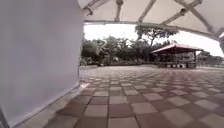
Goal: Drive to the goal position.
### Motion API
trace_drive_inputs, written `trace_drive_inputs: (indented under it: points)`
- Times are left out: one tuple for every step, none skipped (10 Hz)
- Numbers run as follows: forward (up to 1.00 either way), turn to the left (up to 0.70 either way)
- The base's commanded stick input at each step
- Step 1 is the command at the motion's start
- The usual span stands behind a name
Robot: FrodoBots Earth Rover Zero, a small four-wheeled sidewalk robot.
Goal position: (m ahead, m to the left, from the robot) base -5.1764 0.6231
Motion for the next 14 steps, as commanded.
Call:
trace_drive_inputs:
  points:
    - [0.00, -0.70]
    - [0.00, -0.70]
    - [0.00, -0.70]
    - [0.00, -0.70]
    - [0.00, -0.70]
    - [0.00, -0.70]
    - [0.00, -0.70]
    - [0.00, -0.70]
    - [0.00, -0.70]
    - [0.00, -0.70]
    - [0.00, -0.70]
    - [0.00, -0.70]
    - [0.00, -0.70]
    - [0.00, -0.70]
